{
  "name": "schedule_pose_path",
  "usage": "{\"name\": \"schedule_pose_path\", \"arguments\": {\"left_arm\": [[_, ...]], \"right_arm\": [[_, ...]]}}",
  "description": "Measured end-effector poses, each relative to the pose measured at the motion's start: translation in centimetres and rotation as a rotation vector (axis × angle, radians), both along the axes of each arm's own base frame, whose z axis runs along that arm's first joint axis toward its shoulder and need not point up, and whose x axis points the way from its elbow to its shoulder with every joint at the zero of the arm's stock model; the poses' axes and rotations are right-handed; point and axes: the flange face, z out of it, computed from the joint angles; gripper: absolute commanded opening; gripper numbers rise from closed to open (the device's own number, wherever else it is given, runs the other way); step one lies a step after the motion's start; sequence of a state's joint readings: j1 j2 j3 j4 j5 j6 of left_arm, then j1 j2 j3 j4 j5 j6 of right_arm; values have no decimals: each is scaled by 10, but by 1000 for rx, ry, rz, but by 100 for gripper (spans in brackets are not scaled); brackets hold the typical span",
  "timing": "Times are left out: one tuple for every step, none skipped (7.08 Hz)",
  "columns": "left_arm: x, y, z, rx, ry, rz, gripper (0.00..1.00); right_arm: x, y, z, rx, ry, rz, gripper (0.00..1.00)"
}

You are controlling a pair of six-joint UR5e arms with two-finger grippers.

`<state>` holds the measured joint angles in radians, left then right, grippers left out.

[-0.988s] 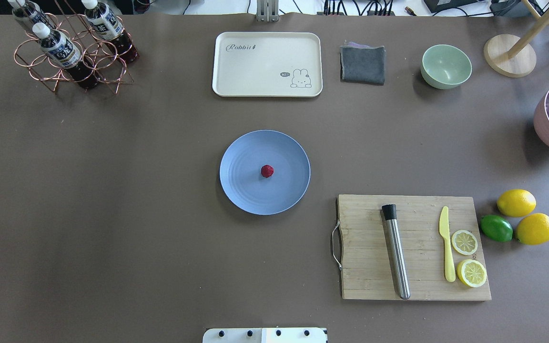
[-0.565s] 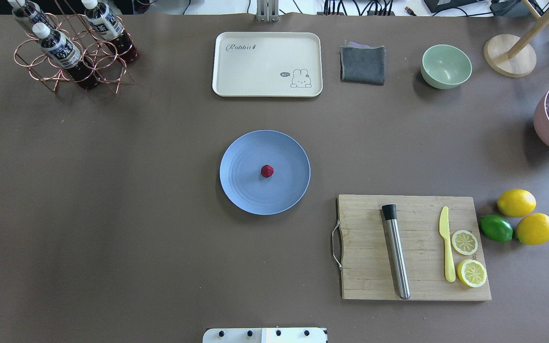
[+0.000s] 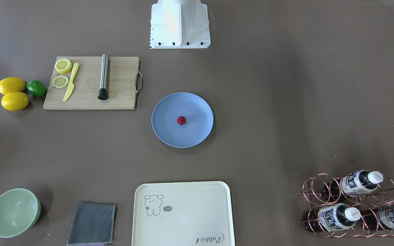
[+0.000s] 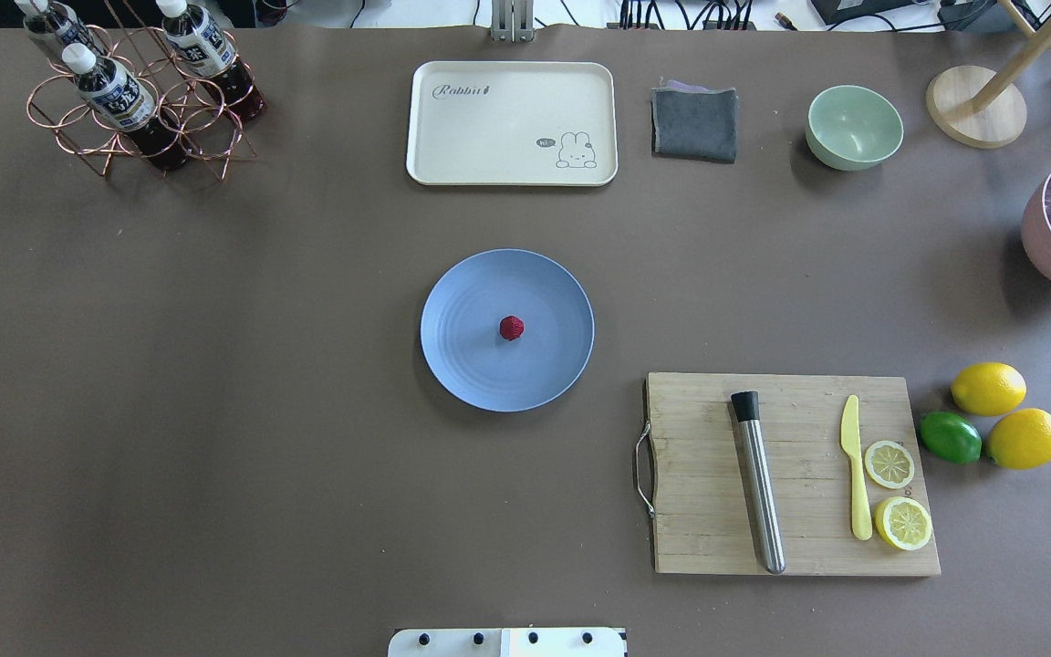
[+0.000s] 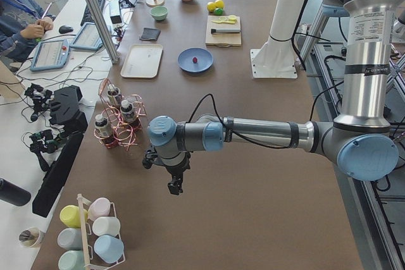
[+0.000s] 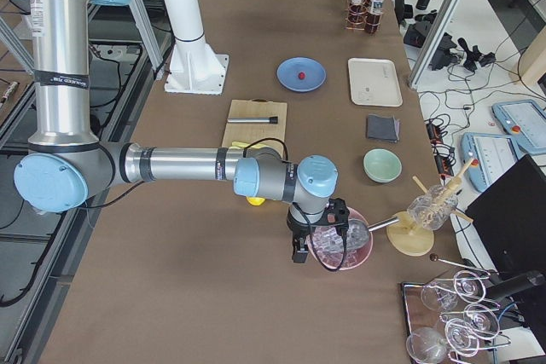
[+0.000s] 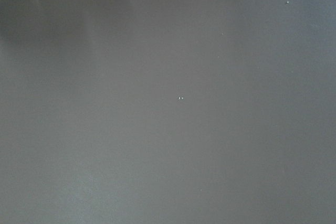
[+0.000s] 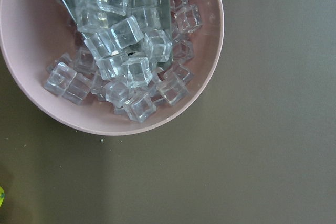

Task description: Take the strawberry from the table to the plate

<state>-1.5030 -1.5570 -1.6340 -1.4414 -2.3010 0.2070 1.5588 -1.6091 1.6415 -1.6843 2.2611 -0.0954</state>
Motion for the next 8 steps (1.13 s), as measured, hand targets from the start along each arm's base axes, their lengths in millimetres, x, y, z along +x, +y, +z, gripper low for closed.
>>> {"name": "schedule_pose_path", "arguments": {"left_arm": [[0, 0, 0, 0, 0, 0, 99], [0, 0, 0, 0, 0, 0, 99], [0, 0, 0, 1, 0, 0, 99], [0, 1, 1, -1, 0, 0, 99], [-1, 4, 3, -4, 1, 0, 99], [-1, 6, 4, -6, 1, 0, 99], [-1, 6, 4, -6, 1, -1, 99], [-1, 6, 4, -5, 1, 0, 99]], "right_arm": [[0, 0, 0, 1, 0, -1, 100], [0, 0, -1, 2, 0, -1, 100], [0, 0, -1, 2, 0, -1, 100], [0, 0, -1, 2, 0, -1, 100], [0, 0, -1, 2, 0, -1, 100], [0, 0, -1, 2, 0, -1, 100], [0, 0, -1, 3, 0, -1, 100], [0, 0, -1, 3, -2, -1, 100]]}}
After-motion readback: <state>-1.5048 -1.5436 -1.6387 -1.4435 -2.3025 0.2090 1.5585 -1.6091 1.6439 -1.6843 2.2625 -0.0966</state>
